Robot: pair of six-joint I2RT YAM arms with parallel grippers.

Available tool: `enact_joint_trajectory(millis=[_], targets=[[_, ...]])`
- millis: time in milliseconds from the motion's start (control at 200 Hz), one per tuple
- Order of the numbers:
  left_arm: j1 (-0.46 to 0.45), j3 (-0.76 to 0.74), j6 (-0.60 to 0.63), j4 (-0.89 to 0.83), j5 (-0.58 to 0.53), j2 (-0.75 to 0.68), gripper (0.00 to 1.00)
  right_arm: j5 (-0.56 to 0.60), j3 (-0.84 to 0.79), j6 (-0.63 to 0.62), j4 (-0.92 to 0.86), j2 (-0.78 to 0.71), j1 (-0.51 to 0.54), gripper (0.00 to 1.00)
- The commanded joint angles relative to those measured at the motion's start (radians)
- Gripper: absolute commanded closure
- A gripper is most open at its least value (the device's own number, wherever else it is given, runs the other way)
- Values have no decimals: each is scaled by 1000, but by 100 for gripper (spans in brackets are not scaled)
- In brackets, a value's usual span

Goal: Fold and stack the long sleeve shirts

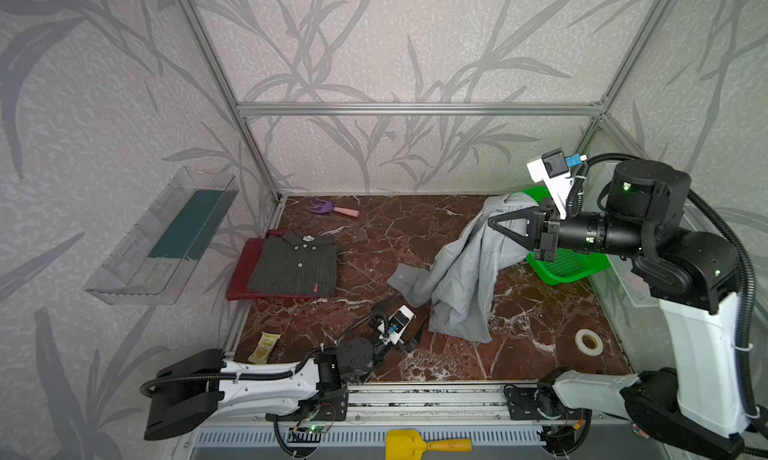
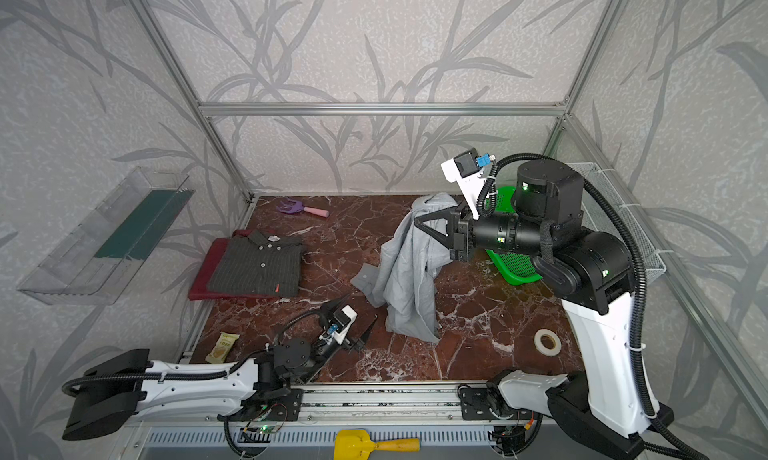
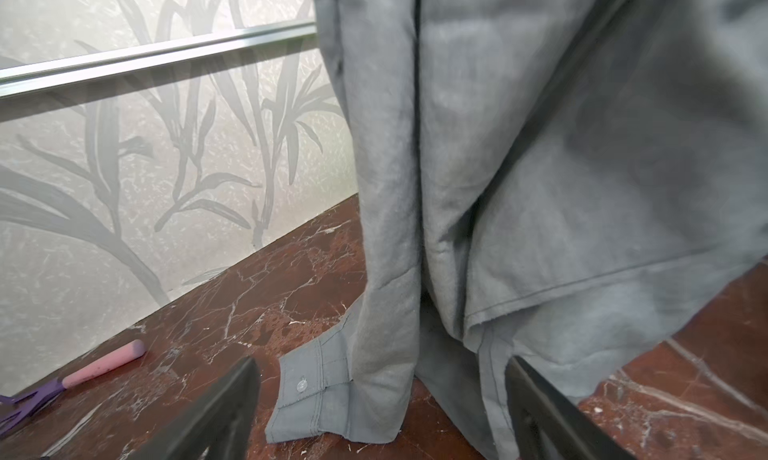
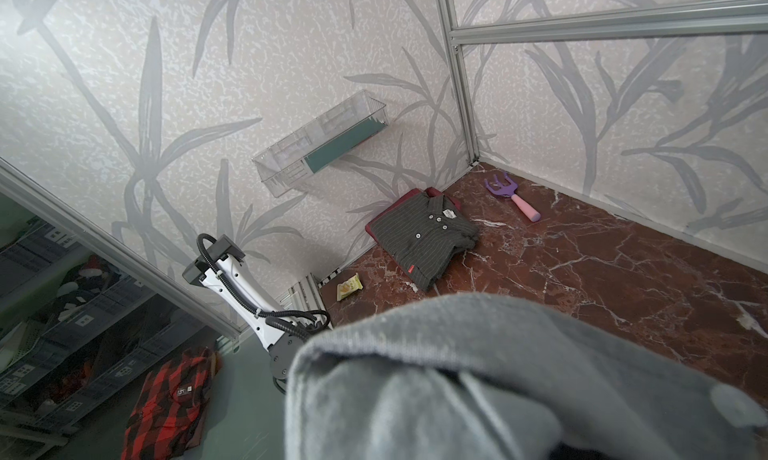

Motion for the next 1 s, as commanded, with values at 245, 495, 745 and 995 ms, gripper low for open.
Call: enact_joint_trajectory(millis=[245,495,745,995], targets=[[184,80,-69,53,211,114,30,-117,-6,15,62,-24,-2,100],[227,100,-119,113,383,216,26,-144,-36,12,77,-37,-3,100],[255,107,-156,102,470,253,60,-162,-35,12,81,-39,-2,100],[333,147,-182,119,383,240,100,-173,-31,35,107,-43,-2,100]])
